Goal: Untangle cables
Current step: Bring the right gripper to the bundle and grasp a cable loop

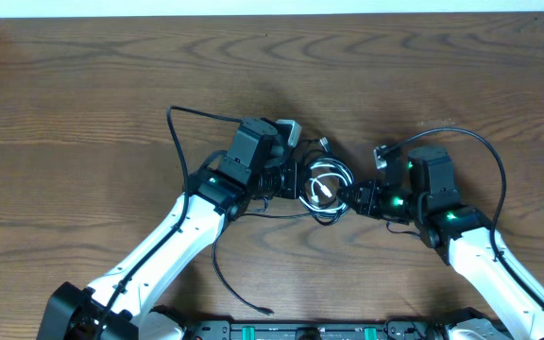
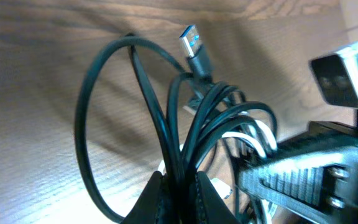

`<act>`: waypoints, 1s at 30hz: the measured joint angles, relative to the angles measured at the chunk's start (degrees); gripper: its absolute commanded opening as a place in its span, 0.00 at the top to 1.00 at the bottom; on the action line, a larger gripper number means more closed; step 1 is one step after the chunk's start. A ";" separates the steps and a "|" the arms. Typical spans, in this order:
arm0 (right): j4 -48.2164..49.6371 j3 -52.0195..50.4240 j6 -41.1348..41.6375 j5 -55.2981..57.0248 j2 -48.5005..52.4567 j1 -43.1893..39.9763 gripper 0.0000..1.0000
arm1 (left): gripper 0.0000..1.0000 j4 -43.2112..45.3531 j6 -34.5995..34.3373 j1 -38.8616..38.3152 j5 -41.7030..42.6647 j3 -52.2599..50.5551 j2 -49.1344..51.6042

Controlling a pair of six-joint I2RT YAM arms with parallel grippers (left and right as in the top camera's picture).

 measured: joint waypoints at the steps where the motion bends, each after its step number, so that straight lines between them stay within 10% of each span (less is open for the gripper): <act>1: -0.57 0.00 0.13 1.03 0.00 0.20 0.99 | 0.71 0.02 0.00 0.13 0.46 0.00 0.02; 12: 5.57 -0.09 3.08 4.52 0.09 0.26 0.99 | 0.25 -1.84 0.52 2.43 0.85 0.00 0.09; 30: 8.26 -0.09 3.34 3.06 0.09 0.28 0.99 | 0.37 -6.95 -1.22 2.40 -0.44 0.00 0.09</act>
